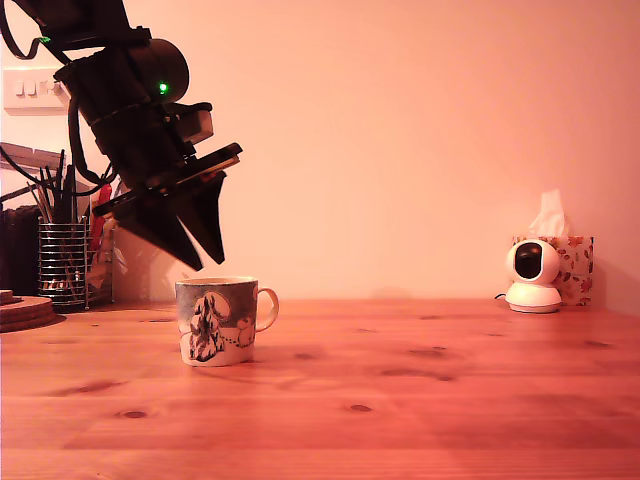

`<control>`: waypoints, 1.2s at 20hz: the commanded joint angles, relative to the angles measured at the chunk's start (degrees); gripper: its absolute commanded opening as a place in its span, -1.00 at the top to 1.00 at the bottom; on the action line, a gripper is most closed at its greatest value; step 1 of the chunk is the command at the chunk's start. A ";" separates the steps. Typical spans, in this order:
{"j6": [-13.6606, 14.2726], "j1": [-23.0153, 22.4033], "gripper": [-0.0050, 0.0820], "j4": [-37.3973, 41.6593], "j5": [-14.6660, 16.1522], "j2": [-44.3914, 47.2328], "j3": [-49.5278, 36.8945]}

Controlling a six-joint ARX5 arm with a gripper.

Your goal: Pick up the coffee capsules on the table and drop them inside the coffee cup

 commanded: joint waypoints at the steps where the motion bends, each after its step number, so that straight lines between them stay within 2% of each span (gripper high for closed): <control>1: 2.40 -0.09 0.92 0.57 0.20 -0.39 0.76; 2: 3.21 -0.09 0.94 1.05 0.20 -0.98 0.76; 6: 3.23 -0.09 0.94 1.97 0.94 -3.52 0.74; 10: 3.19 -0.09 0.94 3.21 3.21 -7.32 0.52; 14: 2.75 -0.11 0.94 5.46 4.37 -14.21 -4.83; 17: 1.16 -0.13 0.94 9.38 4.68 -21.00 -13.64; 20: -2.38 -0.13 0.94 12.63 4.50 -28.30 -22.86; 24: -5.79 -0.13 0.94 13.75 3.87 -34.40 -29.29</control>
